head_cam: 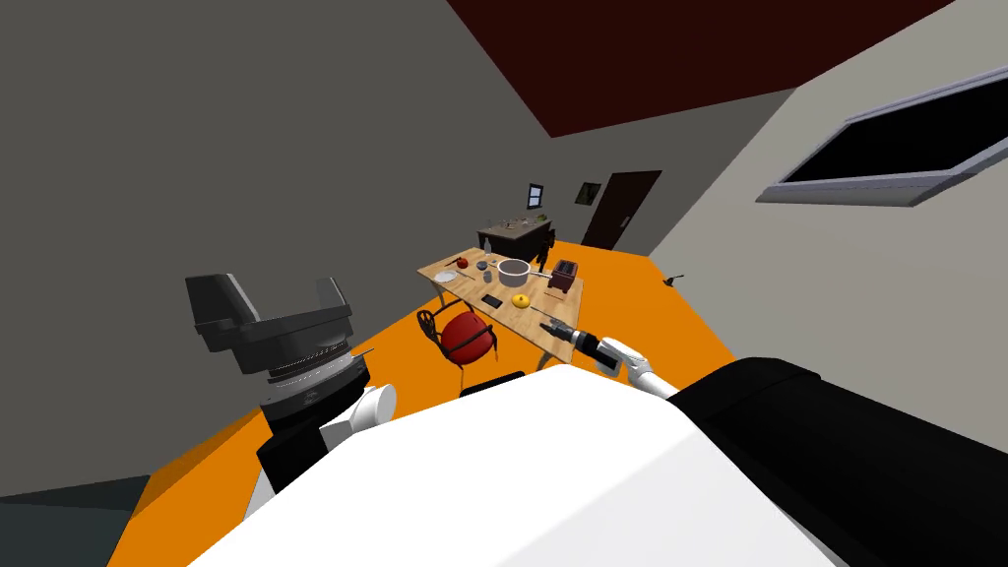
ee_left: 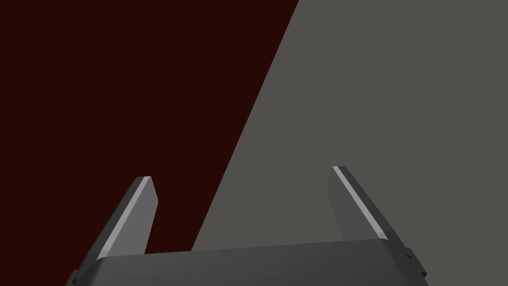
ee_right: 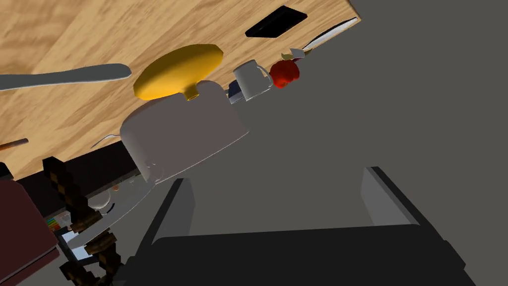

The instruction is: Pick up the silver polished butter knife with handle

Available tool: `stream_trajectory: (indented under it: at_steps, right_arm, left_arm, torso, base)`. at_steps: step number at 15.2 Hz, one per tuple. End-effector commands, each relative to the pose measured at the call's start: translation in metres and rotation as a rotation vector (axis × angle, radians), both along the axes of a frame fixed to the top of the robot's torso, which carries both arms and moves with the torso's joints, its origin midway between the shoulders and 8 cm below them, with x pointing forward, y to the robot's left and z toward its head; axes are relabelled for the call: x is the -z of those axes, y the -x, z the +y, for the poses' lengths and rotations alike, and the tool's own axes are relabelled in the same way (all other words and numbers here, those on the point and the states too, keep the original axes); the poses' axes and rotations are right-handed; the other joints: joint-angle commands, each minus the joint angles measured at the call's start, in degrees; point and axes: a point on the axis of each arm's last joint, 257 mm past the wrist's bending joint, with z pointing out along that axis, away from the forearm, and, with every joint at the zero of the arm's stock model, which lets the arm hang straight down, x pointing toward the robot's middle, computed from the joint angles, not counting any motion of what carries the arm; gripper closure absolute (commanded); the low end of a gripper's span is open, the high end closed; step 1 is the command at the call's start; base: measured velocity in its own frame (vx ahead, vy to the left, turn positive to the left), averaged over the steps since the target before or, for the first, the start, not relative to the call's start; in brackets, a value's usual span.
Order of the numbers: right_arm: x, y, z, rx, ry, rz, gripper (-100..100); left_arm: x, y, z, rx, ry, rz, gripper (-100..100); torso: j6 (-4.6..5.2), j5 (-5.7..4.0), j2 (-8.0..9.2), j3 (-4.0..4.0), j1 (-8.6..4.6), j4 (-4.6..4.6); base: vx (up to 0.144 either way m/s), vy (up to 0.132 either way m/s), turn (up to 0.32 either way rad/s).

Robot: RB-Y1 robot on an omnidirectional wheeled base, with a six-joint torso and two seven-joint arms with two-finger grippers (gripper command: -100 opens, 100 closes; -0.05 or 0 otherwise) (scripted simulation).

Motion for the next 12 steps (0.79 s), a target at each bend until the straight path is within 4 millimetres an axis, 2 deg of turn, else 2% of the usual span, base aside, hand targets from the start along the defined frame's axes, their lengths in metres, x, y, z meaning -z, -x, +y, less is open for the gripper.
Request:
stream_trajectory:
  at_steps: [1,2,3,4,8,9,10,11,12]
  right_arm:
    - [0.016,0.004,-0.016,0.002,0.051,0.037,-100]
    - [0.018,0.005,-0.018,0.005,0.052,0.041,-100]
    - [0.032,0.011,-0.032,-0.002,0.110,0.076,-100]
    - [0.034,0.013,-0.035,0.002,0.113,0.082,-100]
    - [0.063,0.029,-0.070,-0.003,0.229,0.162,-100]
    - [0.063,0.029,-0.070,-0.003,0.229,0.162,-100]
    - [0.074,0.037,-0.085,-0.011,0.282,0.194,-100]
    - [0.076,0.038,-0.088,-0.006,0.285,0.201,-100]
    - [0.083,0.044,-0.100,-0.019,0.334,0.225,-100]
  left_arm:
    - [0.000,0.000,0.000,0.000,0.000,0.000,0]
    - [0.000,0.000,0.000,0.000,0.000,0.000,0]
    - [0.000,0.000,0.000,0.000,0.000,0.000,0]
    - [0.000,0.000,0.000,0.000,0.000,0.000,0]
    - [0.000,0.000,0.000,0.000,0.000,0.000,0]
    - [0.000,0.000,0.000,0.000,0.000,0.000,0]
    - [0.000,0.000,0.000,0.000,0.000,0.000,0]
    - [0.000,0.000,0.000,0.000,0.000,0.000,0]
    - [0.000,0.000,0.000,0.000,0.000,0.000,0]
  torso:
    - [0.00,0.00,0.00,0.00,0.00,0.00]
    - [0.03,-0.01,-0.02,-0.01,-0.03,-0.01]
    - [0.08,-0.01,0.00,-0.01,-0.04,-0.01]
    - [0.03,-0.01,0.00,0.00,-0.03,0.00]
    - [0.02,-0.01,0.00,0.00,-0.07,0.00]
    - [0.05,-0.02,0.00,0.00,-0.08,0.00]
    - [0.09,-0.02,0.02,0.01,-0.08,0.00]
    - [0.04,-0.02,0.03,0.01,-0.07,0.00]
    - [0.03,-0.02,0.02,0.01,-0.07,0.00]
  base:
    - [0.018,-0.020,0.257]
    - [0.015,-0.019,0.071]
    - [0.012,-0.013,0.212]
    - [0.013,-0.018,0.236]
    - [0.012,-0.027,0.280]
    - [0.008,-0.030,0.081]
    - [0.007,-0.026,0.211]
    - [0.003,-0.028,0.240]
    - [0.003,-0.032,0.333]
